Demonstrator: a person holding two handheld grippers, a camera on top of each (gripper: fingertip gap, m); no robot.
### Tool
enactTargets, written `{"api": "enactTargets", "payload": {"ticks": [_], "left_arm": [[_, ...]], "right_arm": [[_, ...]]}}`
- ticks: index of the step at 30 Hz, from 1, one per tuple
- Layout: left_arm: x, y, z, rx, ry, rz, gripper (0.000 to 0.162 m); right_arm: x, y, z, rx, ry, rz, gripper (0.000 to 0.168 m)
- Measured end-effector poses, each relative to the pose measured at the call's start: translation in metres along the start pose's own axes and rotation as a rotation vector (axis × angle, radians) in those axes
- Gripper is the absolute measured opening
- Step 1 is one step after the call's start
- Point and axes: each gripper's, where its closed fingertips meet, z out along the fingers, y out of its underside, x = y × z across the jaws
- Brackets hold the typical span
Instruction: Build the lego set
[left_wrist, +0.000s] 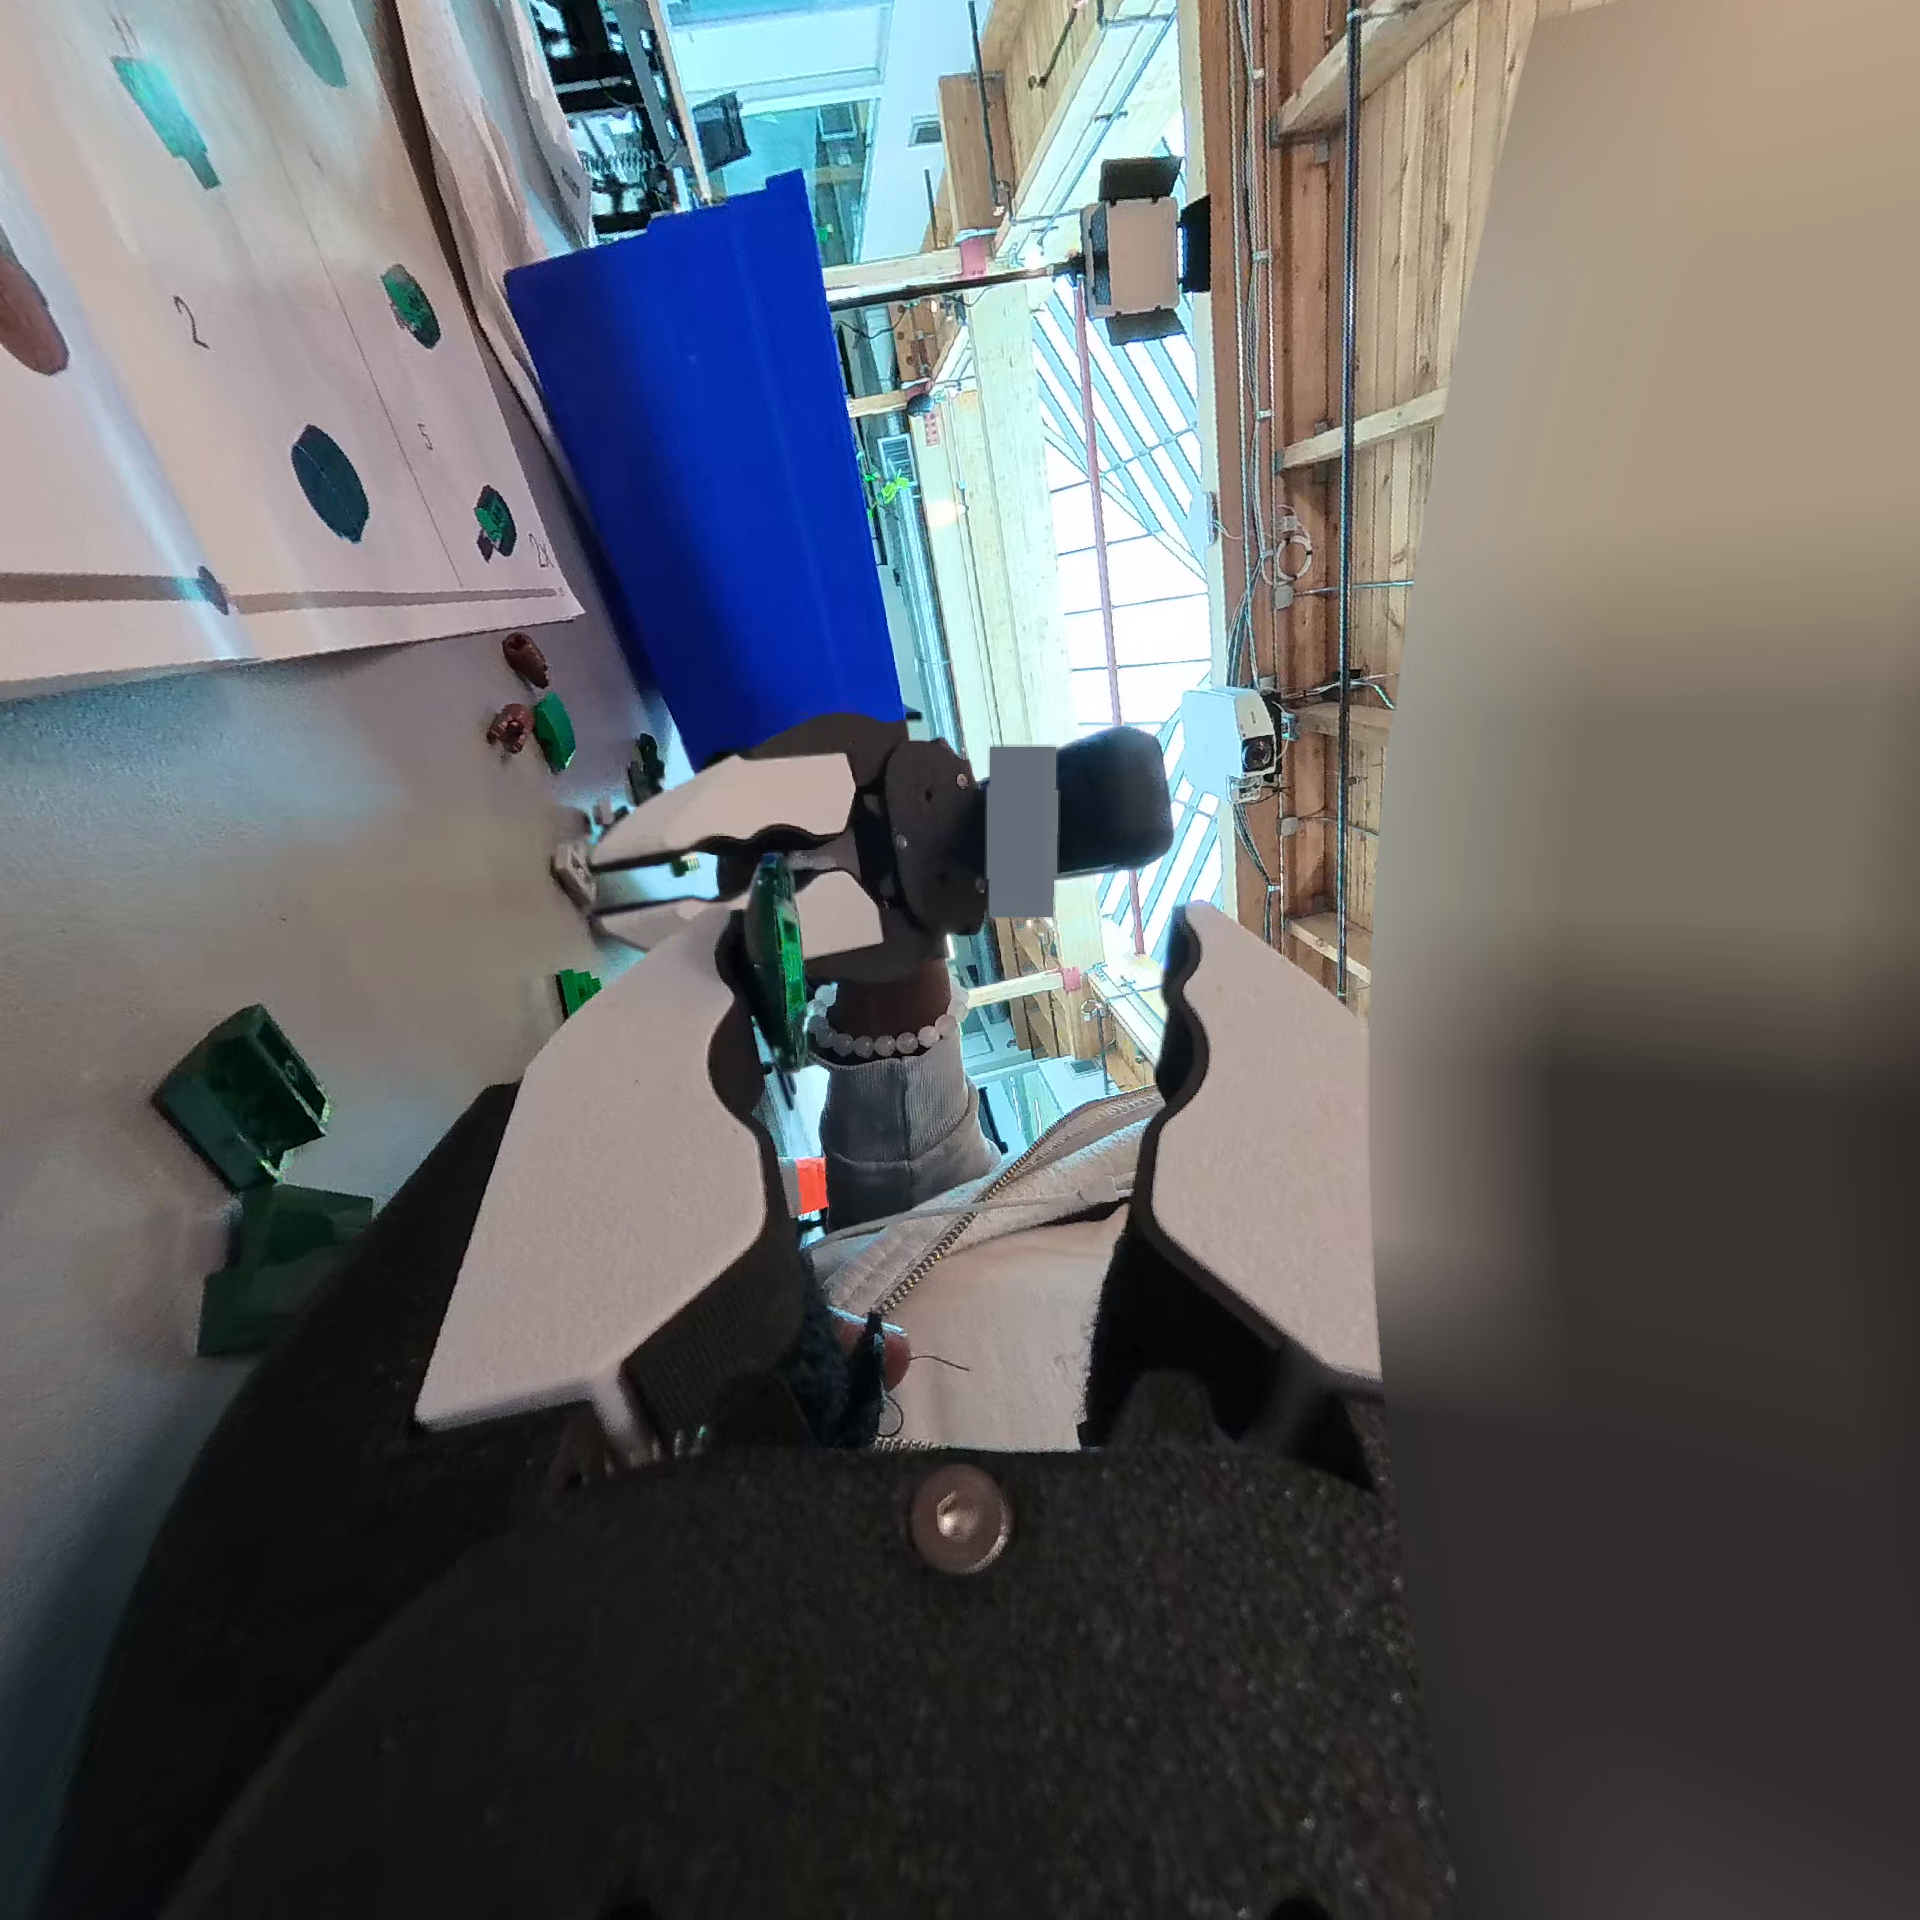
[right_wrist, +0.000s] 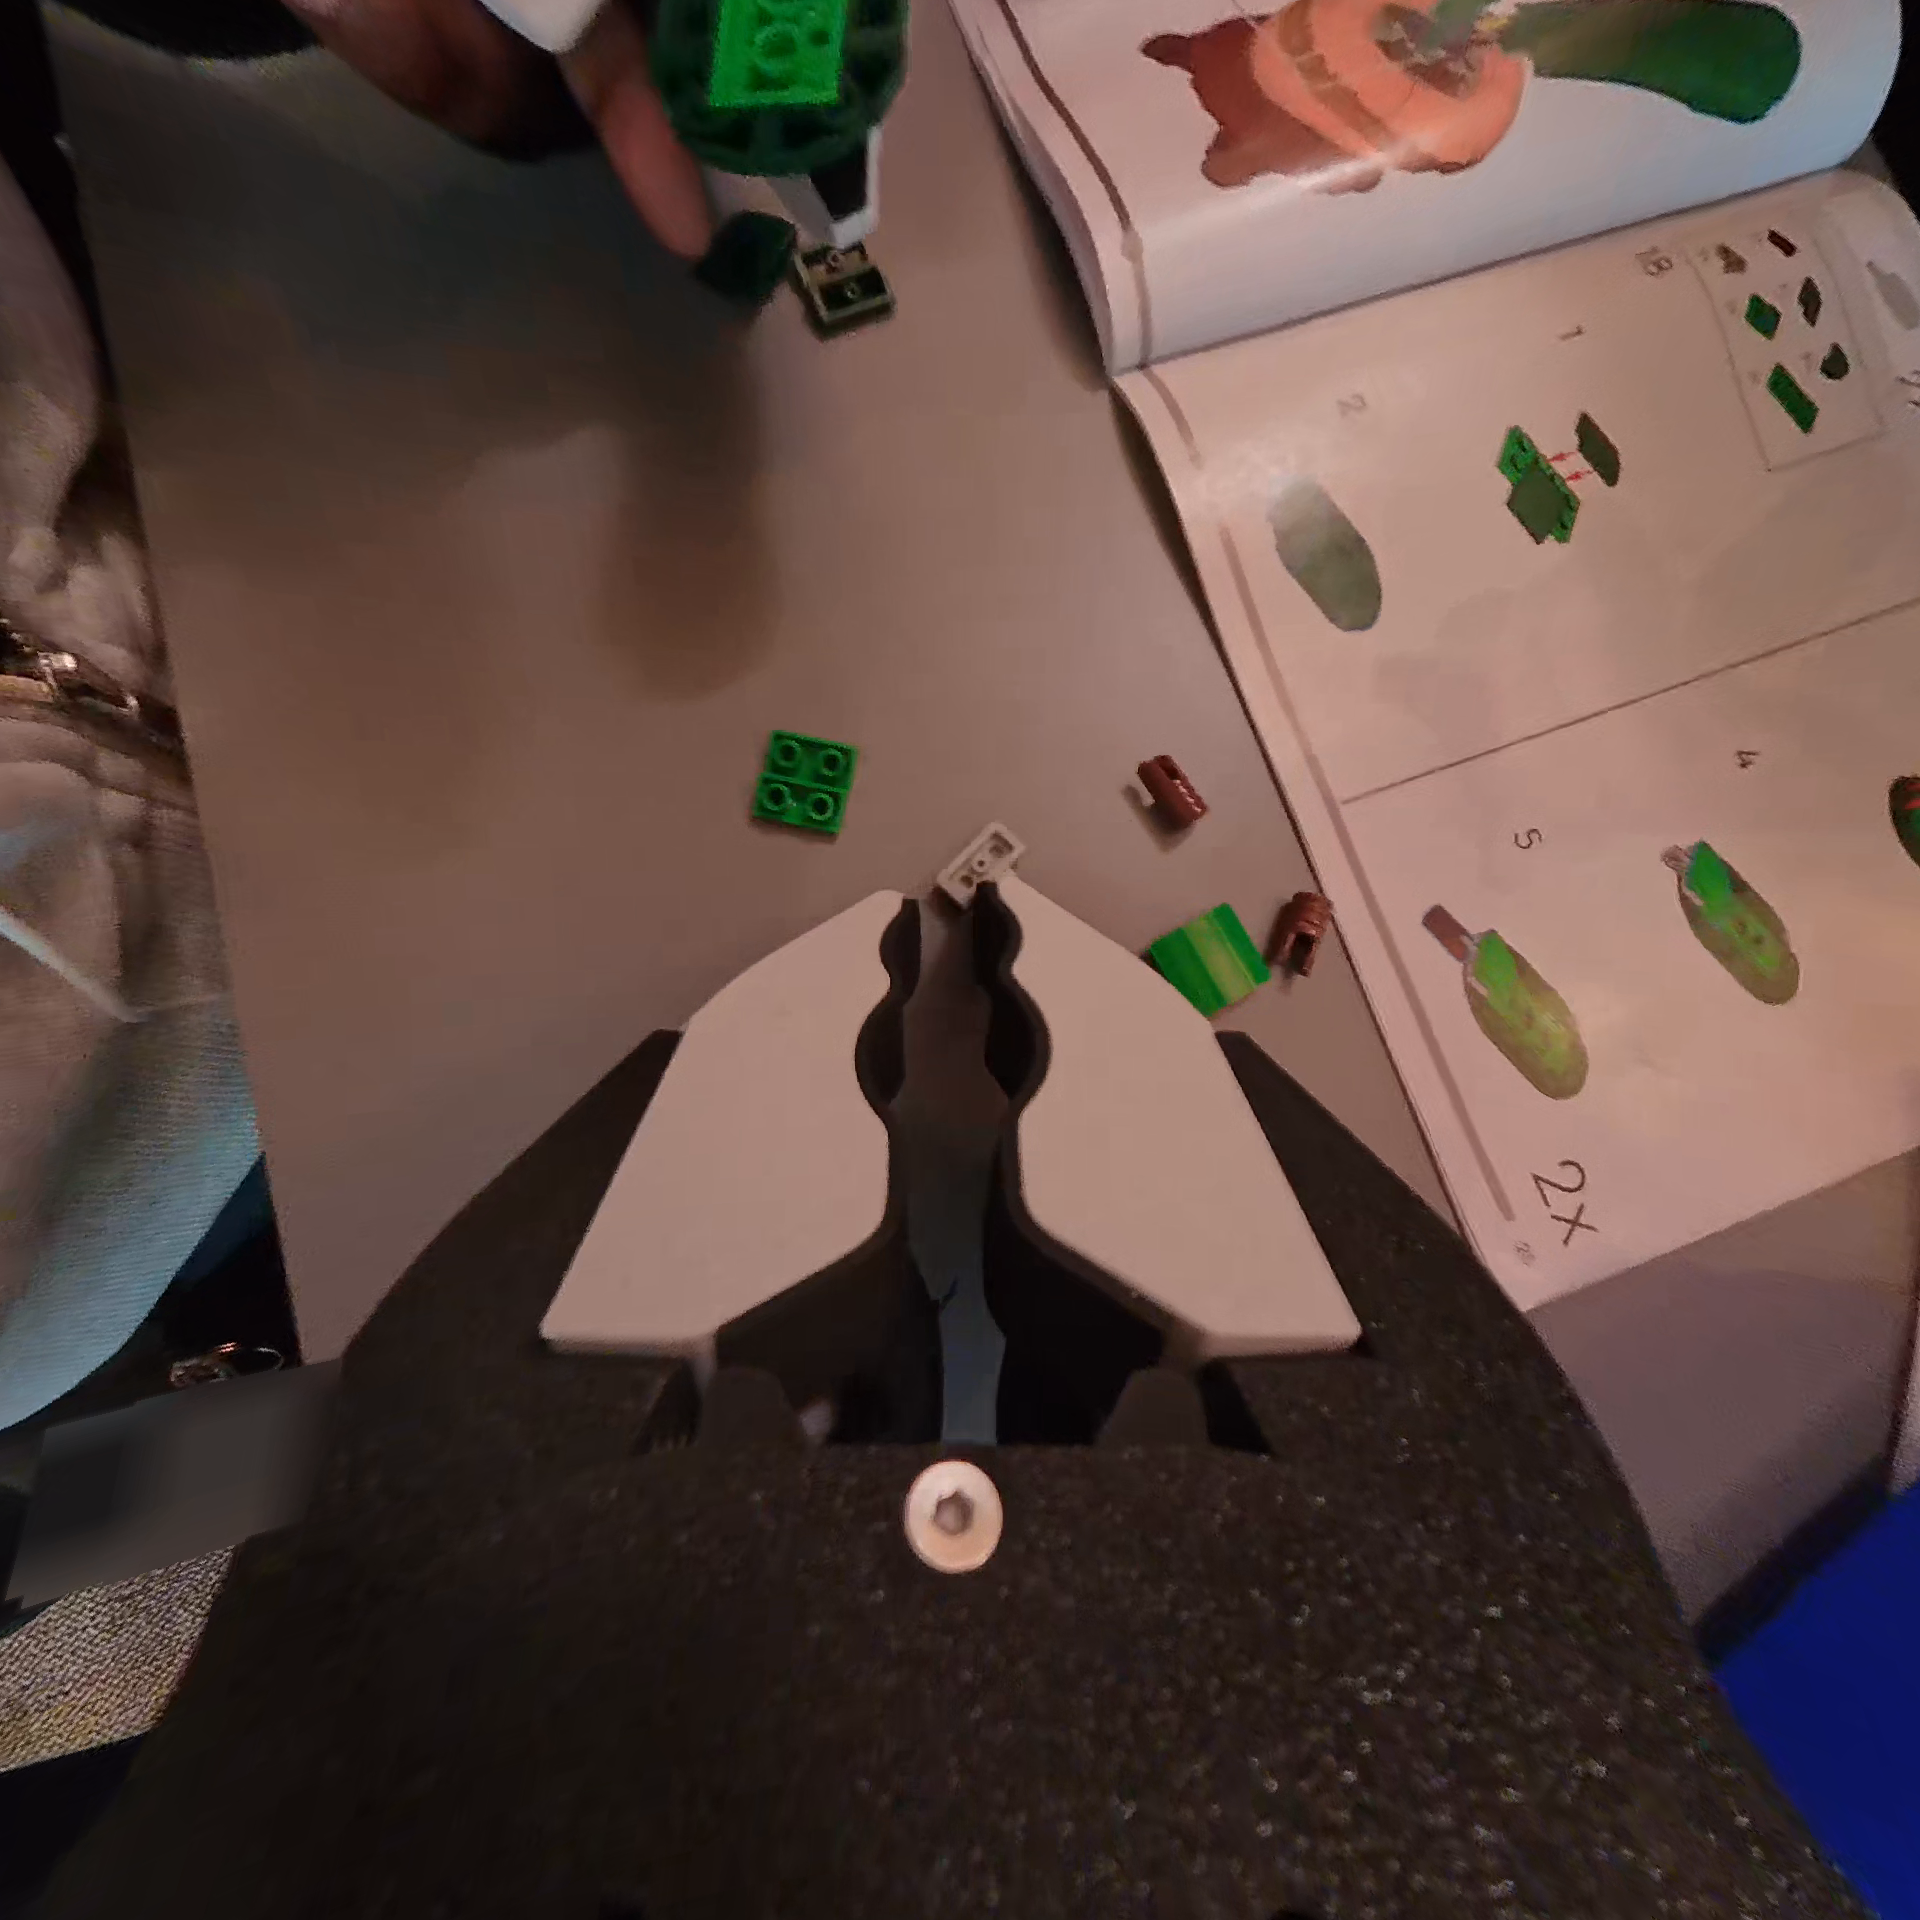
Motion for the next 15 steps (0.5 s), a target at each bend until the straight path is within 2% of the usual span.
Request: {"api": "enactTargets", "payload": {"ticks": [15], "left_arm": [[0.000,0.005,0.001,0.007,0.001,0.006,0.075]], "right_arm": [[0.012,0.007,-0.012,0.019,0.038,0.016,0.011]]}}
